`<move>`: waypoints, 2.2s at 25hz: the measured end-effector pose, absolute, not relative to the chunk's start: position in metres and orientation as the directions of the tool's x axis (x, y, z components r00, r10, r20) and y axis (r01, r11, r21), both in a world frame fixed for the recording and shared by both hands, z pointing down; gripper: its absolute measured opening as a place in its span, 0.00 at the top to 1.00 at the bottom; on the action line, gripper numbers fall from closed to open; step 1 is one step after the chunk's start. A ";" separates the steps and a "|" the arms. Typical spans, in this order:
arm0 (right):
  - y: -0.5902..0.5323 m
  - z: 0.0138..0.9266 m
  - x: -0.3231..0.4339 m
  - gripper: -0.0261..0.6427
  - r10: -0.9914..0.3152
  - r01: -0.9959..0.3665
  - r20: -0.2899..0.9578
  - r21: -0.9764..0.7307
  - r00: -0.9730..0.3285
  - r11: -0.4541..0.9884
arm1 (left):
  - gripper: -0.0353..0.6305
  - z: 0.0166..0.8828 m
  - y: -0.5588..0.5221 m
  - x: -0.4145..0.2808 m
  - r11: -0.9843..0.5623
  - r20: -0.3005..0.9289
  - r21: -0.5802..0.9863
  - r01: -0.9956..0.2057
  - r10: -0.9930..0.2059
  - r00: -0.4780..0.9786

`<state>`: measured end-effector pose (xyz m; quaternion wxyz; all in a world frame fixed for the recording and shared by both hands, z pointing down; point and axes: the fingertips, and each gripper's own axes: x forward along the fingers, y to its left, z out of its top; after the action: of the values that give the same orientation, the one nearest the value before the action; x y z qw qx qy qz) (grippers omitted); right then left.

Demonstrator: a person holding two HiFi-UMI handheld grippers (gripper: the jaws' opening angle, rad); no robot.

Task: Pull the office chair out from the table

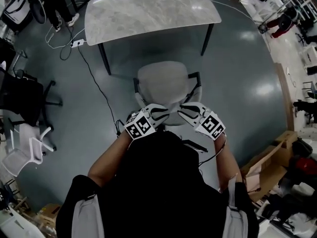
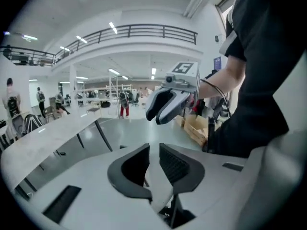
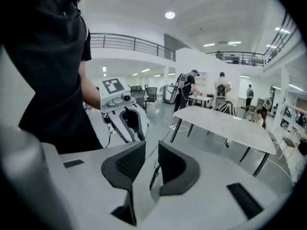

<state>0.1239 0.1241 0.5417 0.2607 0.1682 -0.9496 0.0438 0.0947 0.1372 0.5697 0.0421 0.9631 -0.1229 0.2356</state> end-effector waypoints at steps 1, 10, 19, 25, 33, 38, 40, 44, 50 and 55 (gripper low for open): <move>0.123 0.525 0.123 0.84 -0.318 -0.358 0.469 0.004 -0.824 0.934 | 0.85 0.552 0.136 0.089 -0.961 0.422 0.021 -0.275 -0.241 0.874; 0.142 0.429 0.118 0.90 -0.351 -0.373 0.226 -0.059 -0.909 0.926 | 0.92 0.469 0.145 0.055 -0.925 0.156 0.072 -0.372 -0.358 0.921; 0.151 0.412 0.150 0.92 -0.305 -0.322 0.156 -0.099 -0.939 0.941 | 0.92 0.420 0.166 0.060 -0.878 0.031 0.095 -0.469 -0.468 0.883; 0.176 0.415 0.188 0.93 -0.232 -0.244 0.132 -0.082 -0.964 0.966 | 0.92 0.414 0.182 0.104 -0.842 0.037 0.147 -0.519 -0.520 0.854; 0.201 0.421 0.214 0.93 -0.141 -0.154 0.115 -0.105 -0.983 0.983 | 0.92 0.407 0.207 0.151 -0.826 0.043 0.155 -0.542 -0.542 0.839; 0.218 0.426 0.221 0.93 -0.128 -0.140 0.096 -0.133 -0.987 0.981 | 0.93 0.412 0.227 0.160 -0.814 0.065 0.181 -0.552 -0.550 0.833; 0.221 0.425 0.219 0.93 -0.137 -0.147 0.080 -0.137 -0.987 0.980 | 0.92 0.410 0.229 0.161 -0.815 0.069 0.190 -0.547 -0.545 0.836; 0.220 0.425 0.221 0.93 -0.183 -0.191 0.065 -0.157 -0.981 0.969 | 0.92 0.414 0.229 0.160 -0.838 0.070 0.168 -0.519 -0.515 0.855; 0.224 0.423 0.206 0.93 -0.212 -0.229 0.118 -0.149 -0.970 0.962 | 0.92 0.400 0.230 0.144 -0.843 0.037 0.182 -0.507 -0.509 0.860; 0.223 0.421 0.193 0.93 -0.224 -0.238 0.115 -0.119 -0.968 0.964 | 0.92 0.404 0.233 0.135 -0.853 0.026 0.172 -0.492 -0.496 0.868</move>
<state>0.1931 0.2227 0.4214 0.0505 0.1167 -0.9897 0.0659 0.1349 0.2334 0.4044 0.0867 0.9626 -0.2566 -0.0094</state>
